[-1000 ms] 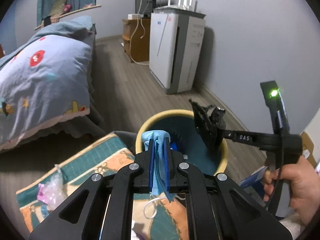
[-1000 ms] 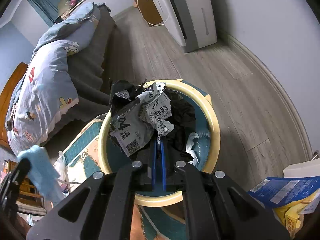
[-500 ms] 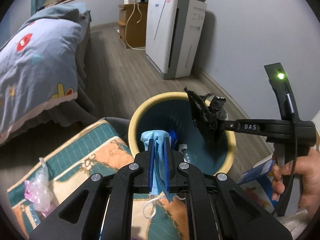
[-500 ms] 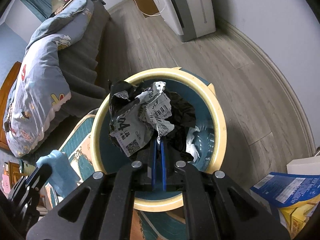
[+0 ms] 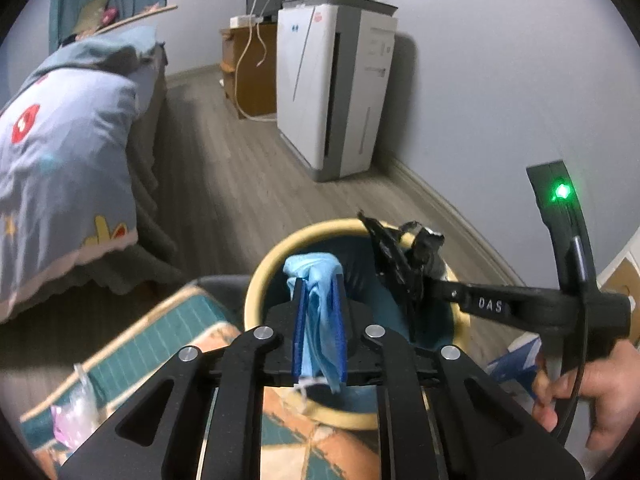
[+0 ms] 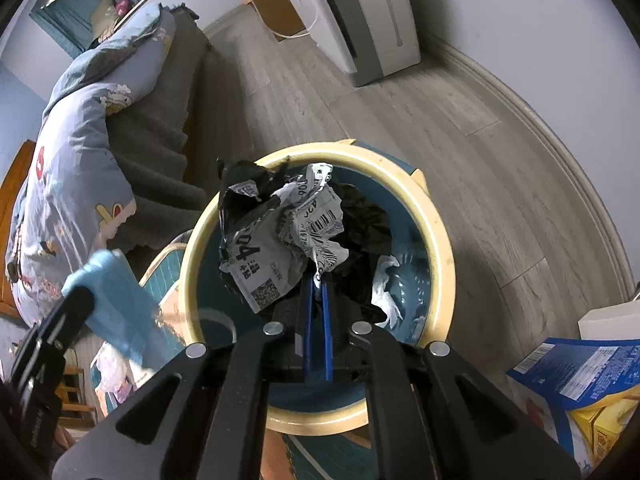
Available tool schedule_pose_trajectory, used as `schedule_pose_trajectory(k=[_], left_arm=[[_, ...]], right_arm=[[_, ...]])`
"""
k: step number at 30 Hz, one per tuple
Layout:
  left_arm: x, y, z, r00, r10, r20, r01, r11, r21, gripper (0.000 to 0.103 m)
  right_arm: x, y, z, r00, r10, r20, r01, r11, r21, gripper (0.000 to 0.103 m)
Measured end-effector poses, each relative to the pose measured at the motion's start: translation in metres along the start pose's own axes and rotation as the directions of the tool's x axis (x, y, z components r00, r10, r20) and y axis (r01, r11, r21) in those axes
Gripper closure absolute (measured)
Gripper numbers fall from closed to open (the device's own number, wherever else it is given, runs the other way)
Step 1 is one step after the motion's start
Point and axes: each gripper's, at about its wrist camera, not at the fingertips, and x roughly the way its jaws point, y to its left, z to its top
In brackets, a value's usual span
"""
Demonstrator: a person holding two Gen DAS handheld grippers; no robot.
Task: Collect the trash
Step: 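Carry the black bag into the bin and open the right tool, then withdraw the right tool from the bin back over the stool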
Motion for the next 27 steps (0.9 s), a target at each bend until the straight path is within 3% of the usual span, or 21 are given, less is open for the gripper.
schedule_pose_trajectory(k=[2, 4, 8, 10, 12, 15, 20, 27], left_arm=[[-0.001, 0.000, 0.002, 1.000, 0.011, 0.013, -0.011, 1.000, -0.003, 0.074], [-0.003, 0.002, 0.002, 0.999, 0.024, 0.031, -0.023, 1.000, -0.013, 0.040], [-0.006, 0.008, -0.004, 0.998, 0.052, 0.037, -0.051, 0.998, -0.033, 0.022], [-0.006, 0.012, -0.007, 0.997, 0.067, 0.030, -0.066, 0.997, -0.044, 0.015], [-0.010, 0.017, -0.010, 0.996, 0.085, 0.029, -0.084, 0.995, -0.058, 0.013], [-0.019, 0.025, -0.015, 0.994, 0.105, 0.028, -0.102, 0.991, -0.088, 0.010], [-0.036, 0.040, -0.025, 0.992, 0.123, 0.017, -0.119, 0.983, -0.142, 0.007], [-0.074, 0.055, -0.042, 0.982, 0.187, 0.010, -0.182, 0.965, -0.191, 0.005]], right_arm=[[-0.002, -0.001, 0.001, 1.000, -0.007, 0.016, 0.007, 1.000, 0.005, 0.099], [-0.005, -0.002, 0.001, 1.000, -0.013, 0.028, 0.013, 1.000, 0.007, 0.098], [-0.002, -0.002, 0.000, 1.000, -0.017, 0.015, 0.017, 1.000, 0.008, 0.095], [-0.002, -0.001, -0.001, 1.000, -0.023, 0.013, 0.023, 1.000, 0.001, 0.080], [-0.004, 0.002, -0.001, 0.999, -0.030, 0.020, 0.030, 0.999, -0.010, 0.044], [-0.008, 0.009, -0.002, 0.998, -0.039, 0.041, 0.040, 0.999, -0.035, 0.021], [-0.010, 0.016, -0.004, 0.999, -0.029, 0.041, 0.032, 0.998, -0.059, 0.007], [-0.015, 0.027, -0.006, 0.999, -0.020, 0.048, 0.026, 0.993, -0.111, 0.007]])
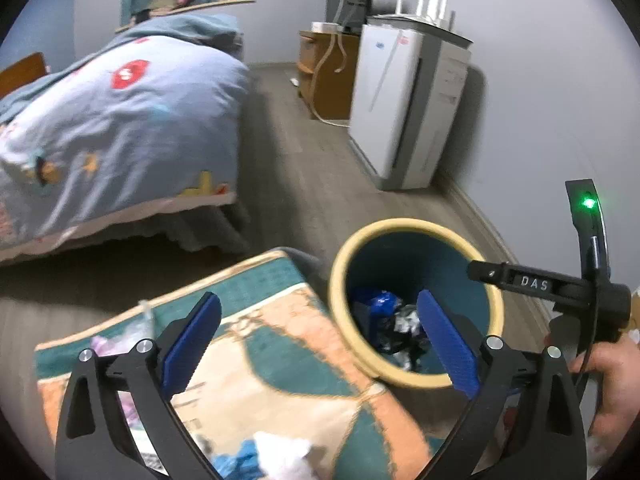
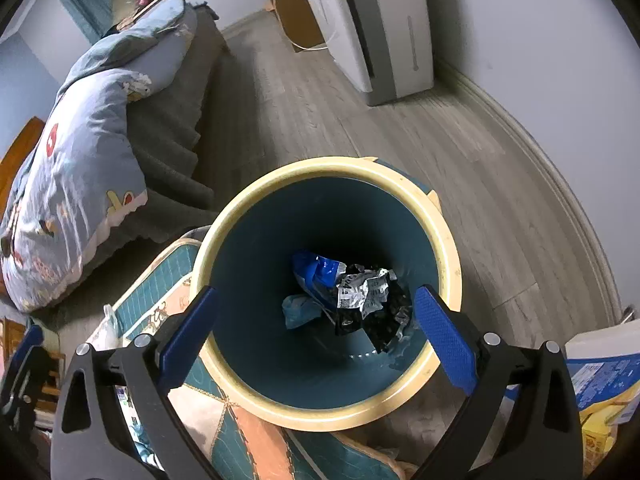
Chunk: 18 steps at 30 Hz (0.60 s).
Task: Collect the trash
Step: 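Withdraw the right tool from the bin back over the stool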
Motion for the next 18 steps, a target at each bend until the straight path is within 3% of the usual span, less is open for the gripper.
schedule_pose_trajectory(k=[11, 18], left_arm=[[-0.064, 0.046, -0.029, 0.989, 0.150, 0.001, -0.150, 0.988, -0.030, 0.005], [-0.115, 0.082, -0.041, 0.993, 0.094, 0.067, -0.091, 0.994, -0.055, 0.005]], right_arm=[[-0.019, 0.020, -0.008, 1.000, 0.010, 0.018, -0.009, 0.997, -0.072, 0.007], [-0.040, 0.045, -0.017, 0.999, 0.021, 0.049, -0.014, 0.989, -0.150, 0.007]])
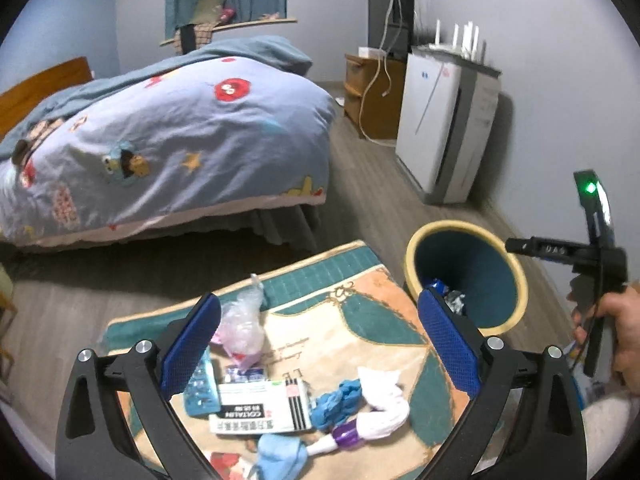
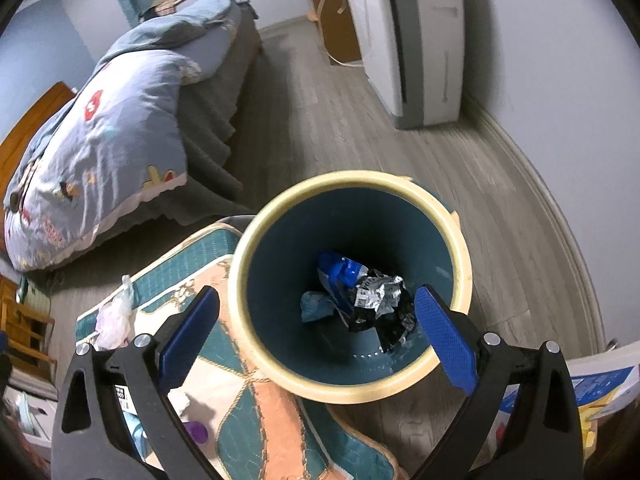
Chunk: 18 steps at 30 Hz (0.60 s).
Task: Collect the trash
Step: 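Withdraw the right tool from the bin back over the stool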
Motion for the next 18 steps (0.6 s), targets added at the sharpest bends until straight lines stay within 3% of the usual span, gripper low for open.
schedule_pose_trajectory(k=[5, 7, 11, 14, 18], left_arm=[[-0.024, 0.032, -0.002, 0.998, -0.054, 0.013, 0.055, 0.991, -0.118, 0.005], [-0.031, 0.037, -0.004, 0.999, -0.035, 0.011, 0.036, 0.995, -0.094, 0.005], [-0.042, 0.041, -0.012, 0.997, 0.071, 0.026, -0.070, 0.998, -0.006, 0.005], [-0.054, 0.044, -0.019, 0.992, 0.091, 0.085, -0.092, 0.996, 0.012, 0.005], [-0.062, 0.047, -0.023, 0.989, 0.098, 0.108, -0.099, 0.995, 0.003, 0.005]], right_arm=[[-0.014, 0.026, -0.003, 0.999, 0.025, 0.022, -0.024, 0.998, -0.060, 0.007], [-0.018, 0.036, -0.004, 0.999, 0.038, 0.020, -0.037, 0.996, -0.075, 0.007], [-0.028, 0.058, -0.009, 0.997, 0.073, 0.026, -0.070, 0.992, -0.100, 0.007], [-0.036, 0.077, -0.017, 0.994, 0.105, 0.025, -0.101, 0.986, -0.129, 0.006], [-0.042, 0.101, -0.030, 0.993, 0.120, 0.012, -0.116, 0.976, -0.182, 0.006]])
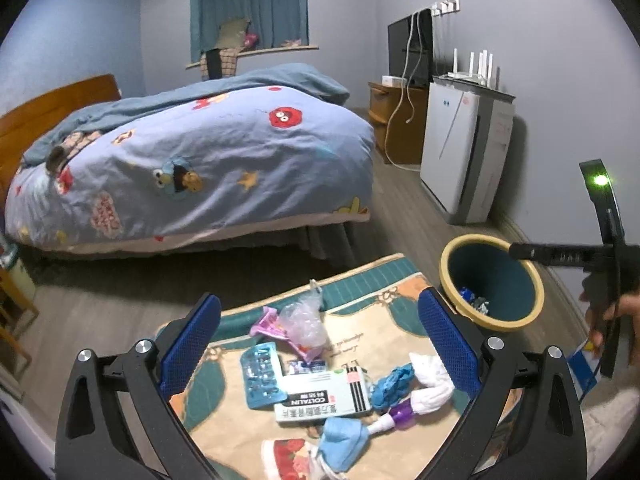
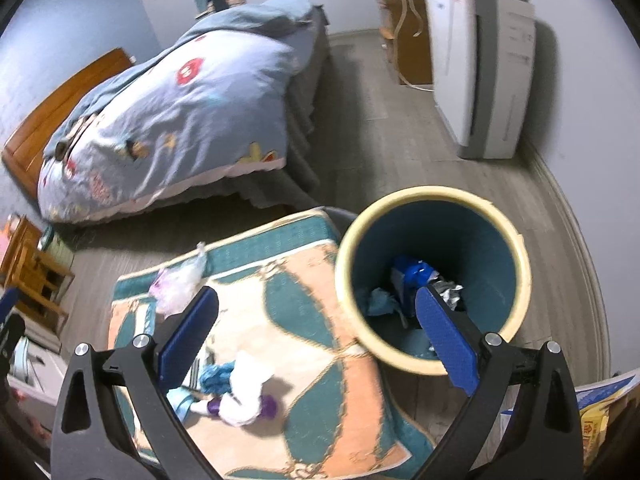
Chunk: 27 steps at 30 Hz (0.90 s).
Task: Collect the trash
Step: 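Withdraw the right tool from the bin back over the stool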
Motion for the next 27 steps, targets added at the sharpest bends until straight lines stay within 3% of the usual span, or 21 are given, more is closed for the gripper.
schedule_pose_trajectory(k=[3, 8, 12, 17, 21, 27], left_arm=[[-0.003, 0.002, -0.003, 1.000, -0.010, 0.006, 0.010, 1.000, -0.002, 0.005], [0.005, 0.001, -0.018, 0.998, 0.010, -0.056, -0.009, 1.000, 0.028, 0.005], [0.012, 0.006, -0.026, 0.991, 0.008, -0.134, -0.009, 1.000, -0.007, 0.005], [0.010, 0.011, -0.037, 0.990, 0.020, -0.143, -0.017, 1.000, 0.020, 0.005], [0.013, 0.012, -0.049, 0.981, 0.067, -0.182, -0.056, 0.996, 0.062, 0.005], [0.013, 0.025, -0.062, 0.982, 0.073, -0.172, -0.083, 0.995, -0.053, 0.005]], right_arm=[[-0.003, 0.016, -0.010, 1.000, 0.022, -0.009, -0.022, 0.999, -0.026, 0.006], [-0.004, 0.036, -0.026, 0.998, 0.047, -0.043, -0.050, 0.997, -0.061, 0.006], [-0.003, 0.046, -0.036, 0.997, 0.044, -0.059, -0.049, 0.995, -0.082, 0.006], [-0.001, 0.058, -0.048, 0.996, 0.033, -0.078, -0.041, 0.993, -0.112, 0.006], [0.005, 0.061, -0.057, 0.993, 0.031, -0.114, -0.044, 0.993, -0.114, 0.006], [0.021, 0.046, -0.063, 0.986, 0.018, -0.168, -0.026, 0.999, -0.044, 0.006]])
